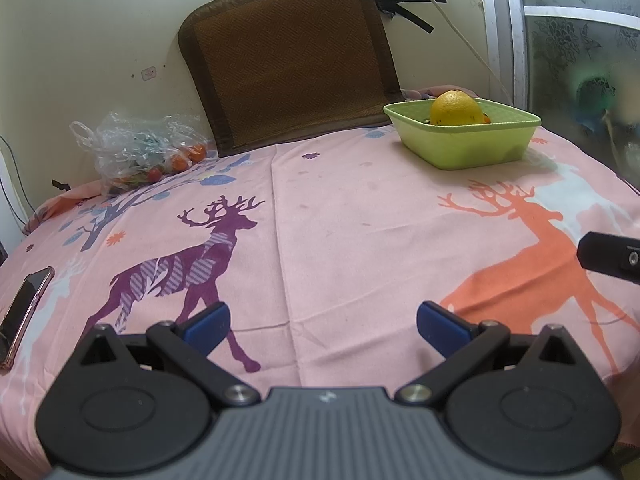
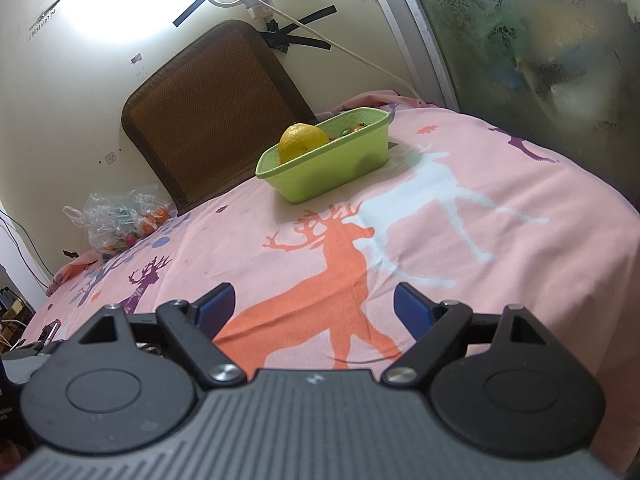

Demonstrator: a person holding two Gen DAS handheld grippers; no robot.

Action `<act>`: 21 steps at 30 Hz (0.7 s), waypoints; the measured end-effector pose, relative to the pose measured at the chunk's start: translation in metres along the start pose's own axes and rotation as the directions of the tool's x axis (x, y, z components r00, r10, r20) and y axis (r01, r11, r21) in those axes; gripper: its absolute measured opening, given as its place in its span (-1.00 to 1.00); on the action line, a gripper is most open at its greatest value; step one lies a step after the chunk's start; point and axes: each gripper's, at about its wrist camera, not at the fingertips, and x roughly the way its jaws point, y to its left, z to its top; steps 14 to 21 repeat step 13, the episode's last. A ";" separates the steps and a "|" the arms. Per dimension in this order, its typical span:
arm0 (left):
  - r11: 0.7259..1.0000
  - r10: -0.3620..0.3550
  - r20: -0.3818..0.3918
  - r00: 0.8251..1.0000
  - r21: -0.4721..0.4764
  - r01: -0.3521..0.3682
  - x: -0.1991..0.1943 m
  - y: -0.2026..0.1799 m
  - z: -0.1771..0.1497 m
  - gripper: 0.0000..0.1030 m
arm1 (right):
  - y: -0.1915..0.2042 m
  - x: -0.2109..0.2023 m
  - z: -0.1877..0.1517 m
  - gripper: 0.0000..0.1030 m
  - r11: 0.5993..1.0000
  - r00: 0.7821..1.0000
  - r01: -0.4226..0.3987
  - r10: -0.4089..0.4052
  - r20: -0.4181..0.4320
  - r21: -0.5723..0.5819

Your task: Organize fruits

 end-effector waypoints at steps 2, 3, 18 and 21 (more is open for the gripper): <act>1.000 -0.001 -0.002 1.000 -0.001 0.001 0.000 0.000 0.000 1.00 | 0.000 0.001 0.000 0.71 1.000 1.000 0.000 0.000 -0.001 0.000; 1.000 -0.001 -0.004 1.000 -0.002 0.001 0.000 0.000 0.000 1.00 | 0.000 0.000 0.000 0.71 1.000 1.000 0.000 0.000 -0.001 0.000; 0.999 -0.048 0.007 0.999 0.000 0.048 -0.002 0.000 0.003 1.00 | 0.007 0.000 -0.001 0.72 0.999 1.000 0.002 -0.001 0.013 -0.037; 0.999 -0.048 0.007 0.999 0.000 0.048 -0.002 0.000 0.003 1.00 | 0.007 0.000 -0.001 0.72 0.999 1.000 0.002 -0.001 0.013 -0.037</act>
